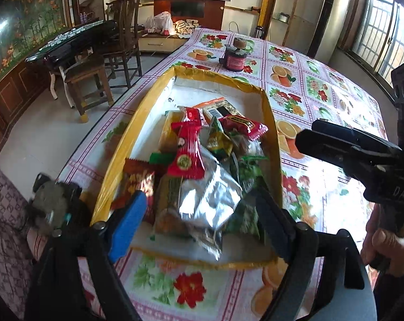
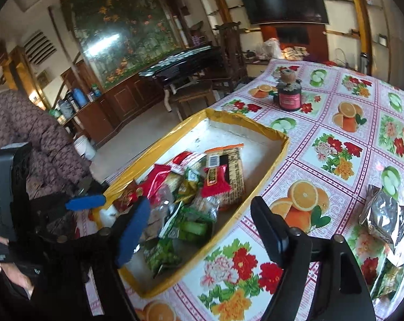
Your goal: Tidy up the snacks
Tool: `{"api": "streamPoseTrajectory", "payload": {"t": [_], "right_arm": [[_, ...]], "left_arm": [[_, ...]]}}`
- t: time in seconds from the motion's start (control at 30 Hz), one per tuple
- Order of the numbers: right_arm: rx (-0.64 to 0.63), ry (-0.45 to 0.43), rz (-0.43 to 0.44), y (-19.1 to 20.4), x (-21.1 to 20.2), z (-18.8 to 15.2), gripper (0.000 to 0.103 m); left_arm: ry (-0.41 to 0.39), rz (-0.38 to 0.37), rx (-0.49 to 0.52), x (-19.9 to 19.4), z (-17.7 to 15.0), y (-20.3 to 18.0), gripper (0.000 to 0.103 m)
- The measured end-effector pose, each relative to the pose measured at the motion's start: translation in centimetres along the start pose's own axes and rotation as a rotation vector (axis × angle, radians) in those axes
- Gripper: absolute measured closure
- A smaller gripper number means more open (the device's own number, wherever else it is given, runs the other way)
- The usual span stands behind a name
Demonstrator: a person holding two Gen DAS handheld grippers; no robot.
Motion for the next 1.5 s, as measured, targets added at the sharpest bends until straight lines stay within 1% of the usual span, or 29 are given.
{"api": "streamPoseTrajectory", "payload": {"t": [0.13, 0.27, 0.33, 0.37, 0.47, 0.6, 0.7, 0.77, 0.9, 0.97, 1.1, 1.23, 1.3, 1.43, 1.5], "right_arm": [[-0.085, 0.021, 0.033, 0.9, -1.1, -1.3, 0.021], [-0.161, 0.042, 0.037, 1.4, -1.8, -2.8, 0.021], [-0.201, 0.025, 0.017, 1.6, -2.6, -3.3, 0.021], [-0.211, 0.017, 0.029, 1.8, -3.0, -3.5, 0.021], [-0.222, 0.008, 0.06, 2.3, -3.9, -3.9, 0.02], [-0.261, 0.034, 0.055, 2.7, -4.2, -4.8, 0.02], [-0.294, 0.044, 0.08, 3.5, -4.6, -5.5, 0.02], [-0.323, 0.054, 0.089, 4.0, -4.7, -5.9, 0.02], [-0.403, 0.084, 0.08, 5.1, -4.7, -6.6, 0.02], [-0.422, 0.097, 0.087, 5.5, -4.6, -6.9, 0.02], [-0.447, 0.128, 0.099, 6.2, -4.2, -7.5, 0.02], [-0.479, 0.124, 0.084, 6.5, -4.2, -7.7, 0.02], [-0.492, 0.125, 0.091, 6.7, -4.3, -7.8, 0.02], [-0.502, 0.118, 0.088, 6.8, -4.4, -7.8, 0.02], [-0.504, 0.117, 0.088, 6.7, -4.3, -7.9, 0.02]], "left_arm": [[-0.007, 0.015, 0.001, -1.7, -1.4, -0.1, 0.015], [-0.018, 0.021, -0.02, -3.3, -2.1, 0.3, 0.014], [-0.022, 0.015, -0.026, -4.0, -2.4, 0.3, 0.014], [-0.025, 0.019, -0.025, -4.2, -2.5, 0.2, 0.014], [-0.042, 0.031, -0.013, -5.2, -2.8, 0.0, 0.014], [-0.044, 0.063, 0.025, -5.7, -3.2, -0.5, 0.011], [-0.059, 0.079, 0.053, -6.6, -3.8, -0.8, 0.009], [-0.062, 0.088, 0.065, -7.0, -4.2, -0.9, 0.006], [-0.067, 0.1, 0.062, -7.6, -4.8, -0.7, 0.004], [-0.068, 0.117, 0.055, -7.8, -5.0, -0.3, 0.003], [-0.078, 0.118, 0.05, -8.4, -5.3, -0.2, 0.003], [-0.088, 0.129, 0.049, -8.9, -5.5, 0.0, 0.003], [-0.098, 0.131, 0.047, -9.3, -5.5, 0.1, 0.003], [-0.109, 0.134, 0.055, -9.6, -5.4, -0.2, 0.003], [-0.12, 0.149, 0.066, -9.7, -5.3, -0.3, 0.003]]}}
Point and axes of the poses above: each gripper's, at about its wrist camera, not at the fingertips, and x roughly the way its jaws point, y to its left, z to its top, the point moved 10 cm from there along x, roughly the way its jaws point, and after that the axes turned 4 degrees about x, right-handed, at the moved point
